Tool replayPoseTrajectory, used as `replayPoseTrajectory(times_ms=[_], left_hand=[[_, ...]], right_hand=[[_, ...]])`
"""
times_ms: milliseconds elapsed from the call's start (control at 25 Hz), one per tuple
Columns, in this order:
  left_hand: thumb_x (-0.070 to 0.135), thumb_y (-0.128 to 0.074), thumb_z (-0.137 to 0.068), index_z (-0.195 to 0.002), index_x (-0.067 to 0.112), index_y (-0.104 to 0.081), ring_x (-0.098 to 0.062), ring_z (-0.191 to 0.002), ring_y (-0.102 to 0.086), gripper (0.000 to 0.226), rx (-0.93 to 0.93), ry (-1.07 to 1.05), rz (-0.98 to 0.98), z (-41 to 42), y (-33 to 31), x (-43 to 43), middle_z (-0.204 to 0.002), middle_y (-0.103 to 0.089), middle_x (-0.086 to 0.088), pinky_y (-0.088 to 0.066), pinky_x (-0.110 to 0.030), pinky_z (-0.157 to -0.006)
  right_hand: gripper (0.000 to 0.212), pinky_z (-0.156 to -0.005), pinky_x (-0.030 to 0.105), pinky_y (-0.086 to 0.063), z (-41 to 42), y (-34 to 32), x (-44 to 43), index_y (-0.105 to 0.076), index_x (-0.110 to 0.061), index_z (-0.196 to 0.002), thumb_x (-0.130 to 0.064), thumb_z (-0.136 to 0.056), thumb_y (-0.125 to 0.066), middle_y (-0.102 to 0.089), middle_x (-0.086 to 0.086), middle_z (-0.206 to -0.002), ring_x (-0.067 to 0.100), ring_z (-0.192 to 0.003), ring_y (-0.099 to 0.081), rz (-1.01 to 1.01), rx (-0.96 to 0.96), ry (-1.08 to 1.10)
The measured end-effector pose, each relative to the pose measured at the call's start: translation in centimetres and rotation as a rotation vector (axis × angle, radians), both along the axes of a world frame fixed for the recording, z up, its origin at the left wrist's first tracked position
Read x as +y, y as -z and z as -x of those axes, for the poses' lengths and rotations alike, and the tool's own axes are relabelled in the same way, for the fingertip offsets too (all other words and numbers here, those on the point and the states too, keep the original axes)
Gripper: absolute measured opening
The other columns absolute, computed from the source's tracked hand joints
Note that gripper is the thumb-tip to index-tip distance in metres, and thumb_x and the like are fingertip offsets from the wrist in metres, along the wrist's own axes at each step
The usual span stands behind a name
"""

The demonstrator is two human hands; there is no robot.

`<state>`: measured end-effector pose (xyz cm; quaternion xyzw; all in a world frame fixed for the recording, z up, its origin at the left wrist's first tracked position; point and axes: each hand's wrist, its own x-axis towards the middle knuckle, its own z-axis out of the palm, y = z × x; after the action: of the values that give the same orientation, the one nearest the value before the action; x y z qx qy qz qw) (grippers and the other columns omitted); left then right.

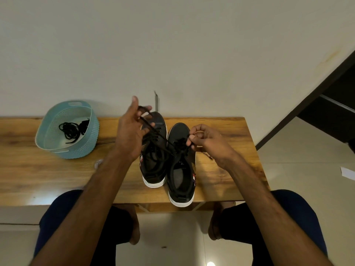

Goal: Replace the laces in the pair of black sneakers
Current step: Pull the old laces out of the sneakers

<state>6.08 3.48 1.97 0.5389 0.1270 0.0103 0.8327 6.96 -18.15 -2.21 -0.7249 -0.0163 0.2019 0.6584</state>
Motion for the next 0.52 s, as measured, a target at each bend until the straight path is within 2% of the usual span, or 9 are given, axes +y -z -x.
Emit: replayPoseTrajectory(times_ms=[80, 160, 200, 240, 320, 360, 400, 440, 520], left_hand=[[0.053, -0.043, -0.099, -0.060, 0.026, -0.048, -0.012, -0.070, -0.058, 0.048, -0.017, -0.063, 0.133, -0.4, -0.3, 1.2, -0.081, -0.064, 0.004, -0.047, -0.030, -0.067], [0.051, -0.043, -0.101, -0.066, 0.023, -0.043, -0.010, -0.053, -0.049, 0.044, 0.030, -0.148, 0.025, -0.6, 0.2, 1.7, -0.070, -0.060, 0.005, -0.036, -0.024, -0.050], [0.050, -0.044, -0.101, -0.069, 0.021, -0.046, -0.011, -0.050, -0.047, 0.043, 0.045, -0.168, -0.161, -0.7, 0.6, 1.7, -0.067, -0.060, 0.003, -0.033, -0.024, -0.048], [0.049, -0.045, -0.100, -0.073, 0.017, -0.053, -0.013, -0.051, -0.050, 0.042, 0.050, -0.142, -0.436, -0.8, 1.3, 1.8, -0.068, -0.062, 0.000, -0.036, -0.026, -0.049], [0.053, -0.050, -0.097, -0.094, 0.013, -0.062, -0.018, -0.070, -0.063, 0.042, 0.066, 0.070, -1.048, -0.6, 2.9, 1.5, -0.080, -0.068, -0.002, -0.048, -0.031, -0.063], [0.055, -0.053, -0.095, -0.109, 0.012, -0.059, -0.021, -0.085, -0.066, 0.045, 0.115, 0.211, -1.294, -0.3, 3.6, 1.0, -0.092, -0.069, -0.004, -0.052, -0.035, -0.072], [0.055, -0.055, -0.093, -0.124, 0.009, -0.052, -0.026, -0.099, -0.064, 0.055, 0.182, 0.318, -1.486, 0.0, 4.0, 0.3, -0.106, -0.067, -0.008, -0.052, -0.039, -0.080], [0.054, -0.058, -0.091, -0.135, 0.005, -0.041, -0.030, -0.110, -0.059, 0.068, 0.226, 0.368, -1.630, 0.4, 4.4, -0.5, -0.120, -0.060, -0.013, -0.050, -0.043, -0.086], [0.054, -0.066, -0.085, -0.147, 0.003, -0.022, -0.032, -0.121, -0.051, 0.091, 0.176, 0.290, -1.780, 1.1, 4.5, -2.1, -0.135, -0.048, -0.016, -0.049, -0.044, -0.090]], right_hand=[[0.010, -0.071, 0.029, -0.050, -0.2, -0.5, -0.2, -0.054, -0.012, -0.107, -0.005, -0.099, -0.056, -0.067, 0.004, -0.078, 0.011, -0.064, -0.057, -0.153, 0.042, 0.097], [0.011, -0.071, 0.032, -0.051, -0.6, -0.8, -0.9, -0.055, -0.013, -0.110, -0.011, -0.099, -0.057, -0.066, 0.002, -0.078, 0.013, -0.063, -0.056, -0.250, 0.025, 0.267], [0.011, -0.070, 0.032, -0.051, -0.8, -0.9, -1.3, -0.056, -0.014, -0.110, -0.013, -0.100, -0.057, -0.067, 0.001, -0.079, 0.013, -0.065, -0.057, -0.184, -0.017, 0.345], [0.012, -0.070, 0.031, -0.052, -0.9, -0.9, -1.8, -0.056, -0.015, -0.112, -0.015, -0.100, -0.056, -0.069, 0.001, -0.083, 0.012, -0.068, -0.061, 0.012, -0.091, 0.384], [0.019, -0.074, 0.035, -0.054, -0.8, 0.1, -2.8, -0.057, -0.020, -0.118, -0.024, -0.100, -0.057, -0.071, 0.002, -0.100, 0.015, -0.084, -0.066, 0.677, -0.273, 0.232], [0.024, -0.078, 0.037, -0.055, -0.6, 0.7, -2.8, -0.057, -0.023, -0.122, -0.027, -0.098, -0.058, -0.070, 0.002, -0.109, 0.019, -0.093, -0.065, 0.942, -0.324, 0.101], [0.026, -0.081, 0.039, -0.055, -0.4, 1.2, -2.5, -0.059, -0.024, -0.122, -0.029, -0.097, -0.061, -0.067, 0.000, -0.115, 0.022, -0.099, -0.064, 1.064, -0.346, 0.005], [0.025, -0.082, 0.038, -0.054, -0.2, 1.6, -2.1, -0.062, -0.025, -0.120, -0.029, -0.095, -0.063, -0.066, -0.002, -0.116, 0.021, -0.100, -0.063, 1.054, -0.356, -0.060], [0.020, -0.079, 0.034, -0.052, 0.1, 2.3, -0.9, -0.067, -0.024, -0.111, -0.027, -0.091, -0.068, -0.066, -0.004, -0.109, 0.016, -0.096, -0.061, 0.859, -0.356, -0.185]])
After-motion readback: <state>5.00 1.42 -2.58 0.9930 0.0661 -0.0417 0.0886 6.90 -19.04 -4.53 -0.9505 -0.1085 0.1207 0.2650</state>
